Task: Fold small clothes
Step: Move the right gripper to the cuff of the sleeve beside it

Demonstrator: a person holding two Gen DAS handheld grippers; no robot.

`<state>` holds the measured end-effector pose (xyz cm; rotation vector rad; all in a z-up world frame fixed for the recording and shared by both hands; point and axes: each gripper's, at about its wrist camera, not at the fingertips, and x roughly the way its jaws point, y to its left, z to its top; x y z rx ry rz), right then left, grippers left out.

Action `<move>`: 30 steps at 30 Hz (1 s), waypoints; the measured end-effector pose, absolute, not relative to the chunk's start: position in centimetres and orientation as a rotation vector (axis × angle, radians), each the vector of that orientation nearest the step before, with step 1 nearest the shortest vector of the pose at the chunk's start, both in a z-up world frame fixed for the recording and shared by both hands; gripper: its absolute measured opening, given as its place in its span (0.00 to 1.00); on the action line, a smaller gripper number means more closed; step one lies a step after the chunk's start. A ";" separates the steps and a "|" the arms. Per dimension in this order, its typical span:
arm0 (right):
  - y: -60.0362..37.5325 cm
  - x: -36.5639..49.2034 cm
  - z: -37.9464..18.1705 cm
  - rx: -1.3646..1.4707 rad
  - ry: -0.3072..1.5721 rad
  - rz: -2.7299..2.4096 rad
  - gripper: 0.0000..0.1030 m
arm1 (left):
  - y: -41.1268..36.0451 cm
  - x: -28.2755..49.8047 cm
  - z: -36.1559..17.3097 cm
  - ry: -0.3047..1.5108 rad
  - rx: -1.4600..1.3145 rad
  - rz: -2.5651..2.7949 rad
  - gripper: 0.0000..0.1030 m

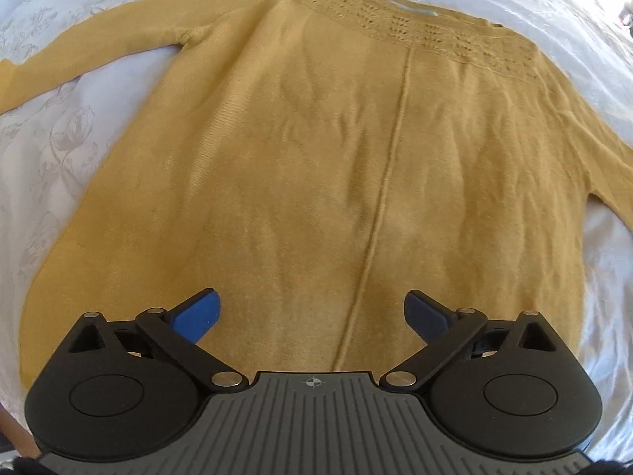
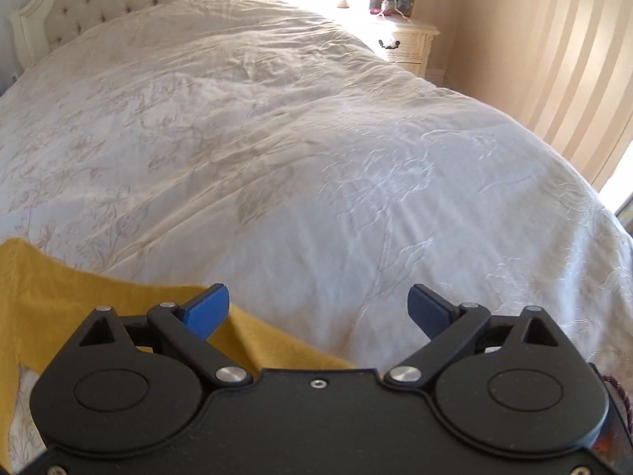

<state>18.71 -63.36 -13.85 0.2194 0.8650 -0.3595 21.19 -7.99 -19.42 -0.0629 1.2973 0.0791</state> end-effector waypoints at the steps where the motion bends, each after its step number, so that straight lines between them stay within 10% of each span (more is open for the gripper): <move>1: -63.7 18.2 -13.8 0.233 0.862 -0.356 0.94 | -8.6 20.8 -19.1 1.291 -0.048 0.066 0.98; 15: -61.2 17.7 -15.8 -0.056 0.963 -0.212 0.95 | -14.5 20.9 -16.8 1.230 0.029 -0.040 0.98; 30: -67.4 17.2 -14.3 0.326 0.900 -0.221 0.93 | -15.7 20.9 -12.6 1.125 -0.006 -0.076 0.98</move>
